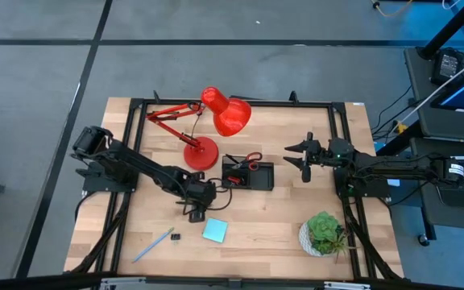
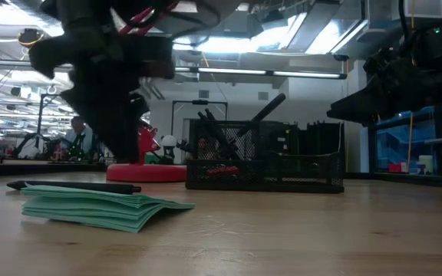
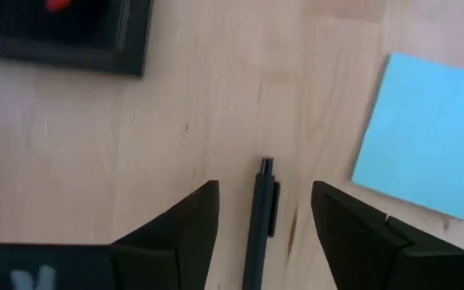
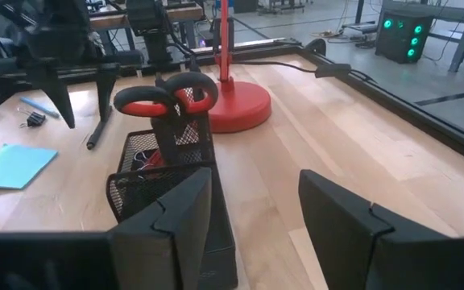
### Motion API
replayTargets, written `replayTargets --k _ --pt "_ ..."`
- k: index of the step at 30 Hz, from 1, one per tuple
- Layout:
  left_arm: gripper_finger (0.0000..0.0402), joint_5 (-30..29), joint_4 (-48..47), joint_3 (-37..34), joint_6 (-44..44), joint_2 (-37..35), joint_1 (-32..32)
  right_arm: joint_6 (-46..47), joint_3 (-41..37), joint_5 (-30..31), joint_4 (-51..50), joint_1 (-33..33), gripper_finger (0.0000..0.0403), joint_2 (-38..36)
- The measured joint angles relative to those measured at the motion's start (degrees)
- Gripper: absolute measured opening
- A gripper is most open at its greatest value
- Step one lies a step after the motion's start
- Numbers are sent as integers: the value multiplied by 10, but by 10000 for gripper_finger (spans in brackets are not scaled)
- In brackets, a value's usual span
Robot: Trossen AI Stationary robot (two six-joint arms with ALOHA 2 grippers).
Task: Pick and place office supplies into organizer
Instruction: Put the black pen into the black desk organizer
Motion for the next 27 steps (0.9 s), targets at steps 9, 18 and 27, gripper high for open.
replayTargets --k 9,18,27 --pt "197 32 -33 63 49 50 -2 -2 0 0 0 0 191 0" --pt "198 39 -69 64 35 84 4 -3 0 0 0 0 191 0" --pt "198 26 -76 67 32 108 11 -3 0 -1 -1 0 191 0"
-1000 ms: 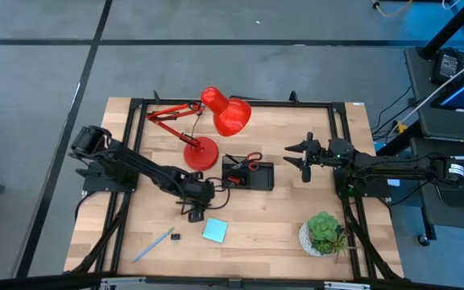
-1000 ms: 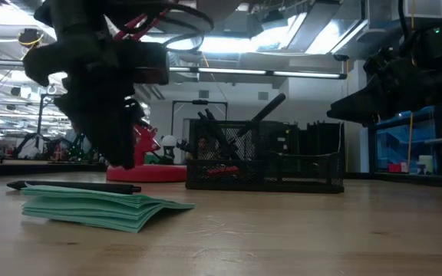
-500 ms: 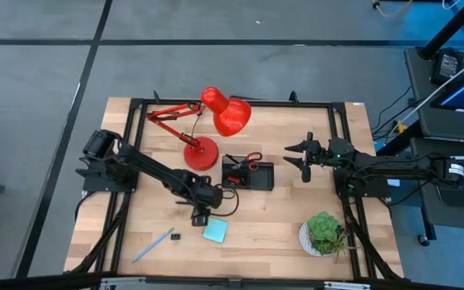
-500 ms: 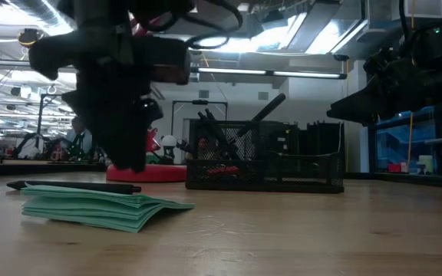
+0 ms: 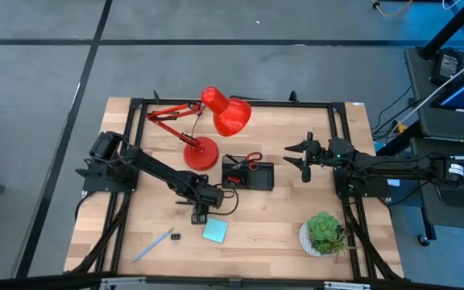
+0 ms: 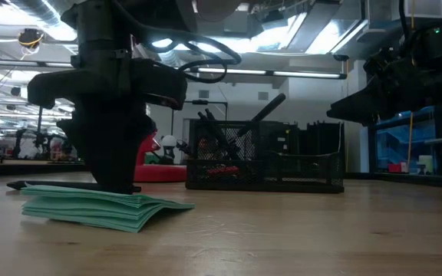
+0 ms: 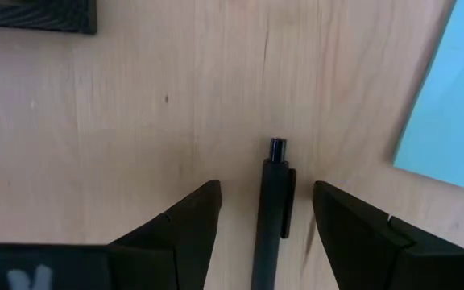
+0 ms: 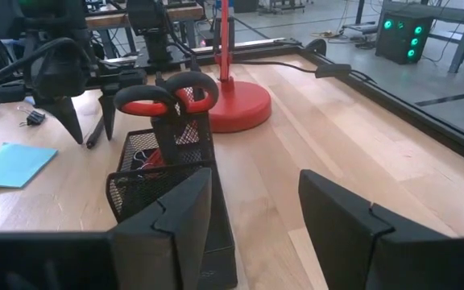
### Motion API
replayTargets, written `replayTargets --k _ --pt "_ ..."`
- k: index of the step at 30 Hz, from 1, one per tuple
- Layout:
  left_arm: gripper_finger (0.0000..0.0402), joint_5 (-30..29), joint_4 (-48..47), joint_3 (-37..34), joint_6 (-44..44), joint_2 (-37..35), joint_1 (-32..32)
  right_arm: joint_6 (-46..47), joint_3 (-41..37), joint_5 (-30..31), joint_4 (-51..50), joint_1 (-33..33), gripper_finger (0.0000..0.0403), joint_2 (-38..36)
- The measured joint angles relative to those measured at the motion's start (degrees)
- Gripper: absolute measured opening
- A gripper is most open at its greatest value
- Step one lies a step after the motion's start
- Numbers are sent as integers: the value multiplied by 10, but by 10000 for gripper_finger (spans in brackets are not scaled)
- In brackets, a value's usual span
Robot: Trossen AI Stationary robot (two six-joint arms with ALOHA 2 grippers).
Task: Pick and place office supplies into organizer
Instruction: Put the black pen into the black desk organizer
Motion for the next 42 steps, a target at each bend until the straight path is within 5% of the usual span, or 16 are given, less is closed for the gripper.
replayTargets --k 17,42 --pt "144 -5 -12 -2 -17 9 1 -1 0 0 0 0 191 0" --pt "141 -20 -20 -2 -12 9 -5 0 0 0 0 0 191 0"
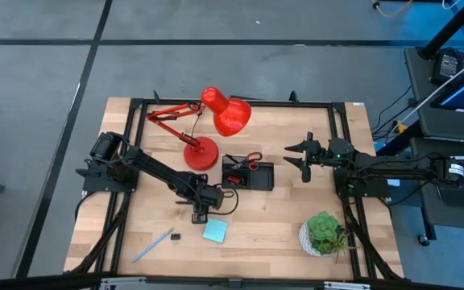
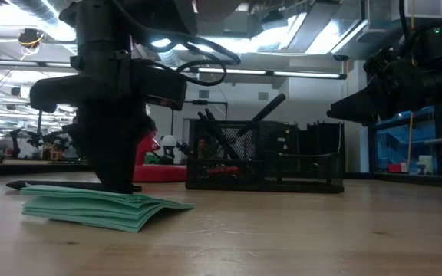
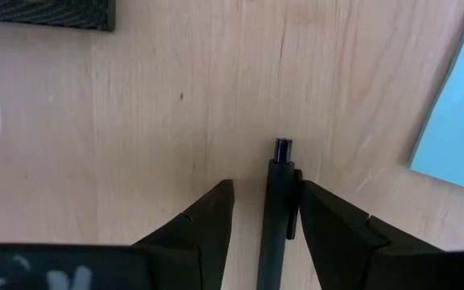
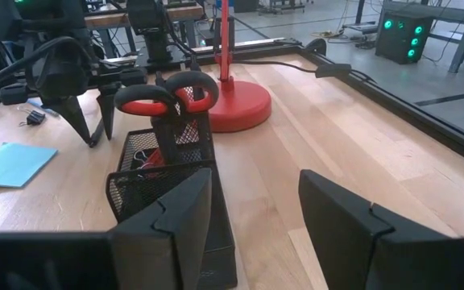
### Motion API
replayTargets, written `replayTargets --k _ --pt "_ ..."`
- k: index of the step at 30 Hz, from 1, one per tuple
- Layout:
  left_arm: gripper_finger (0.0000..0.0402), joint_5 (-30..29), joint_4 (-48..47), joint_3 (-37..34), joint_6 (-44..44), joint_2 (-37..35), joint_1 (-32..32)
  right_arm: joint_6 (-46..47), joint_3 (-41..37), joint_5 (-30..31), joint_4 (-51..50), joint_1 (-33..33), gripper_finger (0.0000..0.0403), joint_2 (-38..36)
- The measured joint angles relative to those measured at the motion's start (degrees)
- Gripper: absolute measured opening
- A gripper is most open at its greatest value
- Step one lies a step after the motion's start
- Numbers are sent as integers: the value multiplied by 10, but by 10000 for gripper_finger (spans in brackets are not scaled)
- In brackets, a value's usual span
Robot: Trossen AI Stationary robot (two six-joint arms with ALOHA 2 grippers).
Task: Pick and place office supplies into organizer
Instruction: Put the black pen into the black desk organizer
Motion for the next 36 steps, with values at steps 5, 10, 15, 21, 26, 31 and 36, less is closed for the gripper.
replayTargets --k 5,10,15,21,26,31,36 --pt "141 -4 3 0 1 0 0 -1 0 0 0 0 191 0" --pt "138 -6 5 0 1 0 0 -2 0 0 0 0 191 0" --pt "111 -8 6 0 1 0 0 -2 0 0 -1 0 191 0" --pt "71 -10 7 -1 1 0 0 -15 0 0 -1 0 191 0" --pt "57 -11 10 -1 1 0 0 -15 0 0 -1 0 191 0" --pt "54 -12 18 -1 2 0 0 -15 0 0 -1 0 191 0" --pt "53 -12 10 11 2 1 0 -15 0 0 -1 0 191 0"
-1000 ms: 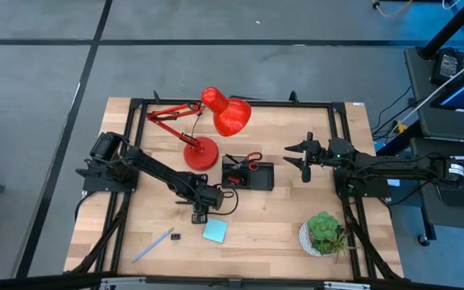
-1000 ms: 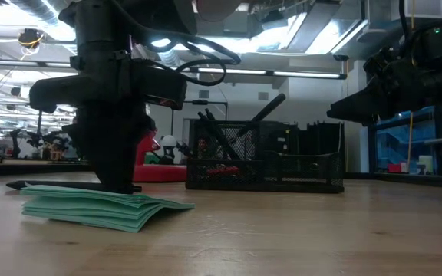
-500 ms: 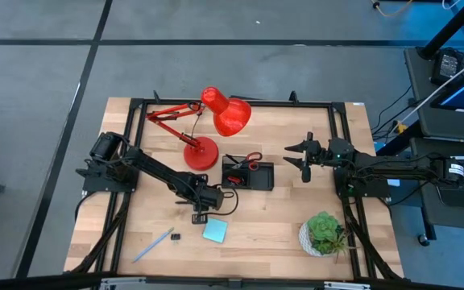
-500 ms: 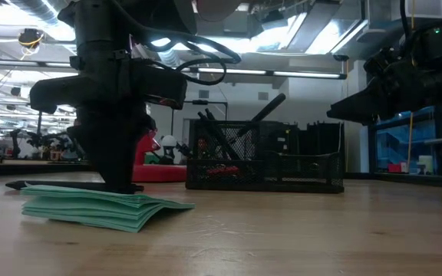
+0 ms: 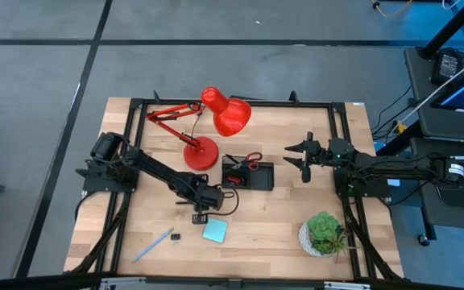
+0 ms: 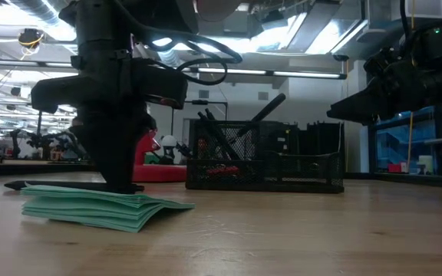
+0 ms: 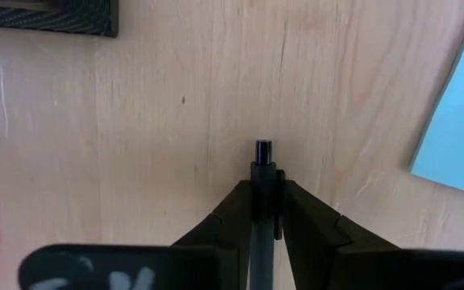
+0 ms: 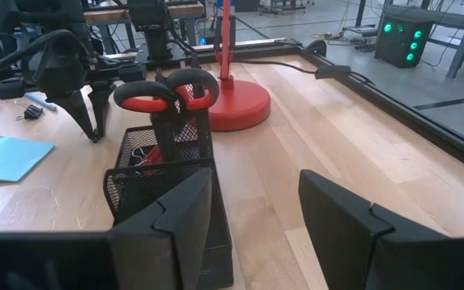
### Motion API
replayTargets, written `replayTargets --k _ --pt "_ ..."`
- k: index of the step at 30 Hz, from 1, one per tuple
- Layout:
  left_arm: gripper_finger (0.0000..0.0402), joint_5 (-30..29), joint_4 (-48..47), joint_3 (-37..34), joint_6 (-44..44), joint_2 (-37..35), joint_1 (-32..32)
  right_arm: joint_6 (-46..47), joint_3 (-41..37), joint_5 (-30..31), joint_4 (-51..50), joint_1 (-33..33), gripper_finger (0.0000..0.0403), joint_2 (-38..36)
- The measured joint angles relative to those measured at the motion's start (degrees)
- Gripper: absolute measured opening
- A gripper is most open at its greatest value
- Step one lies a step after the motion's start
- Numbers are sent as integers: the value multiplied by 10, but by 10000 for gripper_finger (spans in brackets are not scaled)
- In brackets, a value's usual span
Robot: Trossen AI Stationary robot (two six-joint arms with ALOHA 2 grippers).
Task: Pick and place office supplies into organizer
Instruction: Put the black pen into the black desk organizer
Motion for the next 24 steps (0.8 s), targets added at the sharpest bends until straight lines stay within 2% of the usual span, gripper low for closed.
replayTargets --k 5,16,19,24 --pt "52 -3 -8 13 3 -7 0 0 0 0 -1 0 191 0" --pt "52 -71 11 16 5 -75 4 0 0 0 -5 0 191 0" --pt "52 -96 47 16 20 -106 6 0 0 0 -4 0 191 0" --pt "52 -182 162 17 81 -157 9 0 0 0 -4 0 191 0"
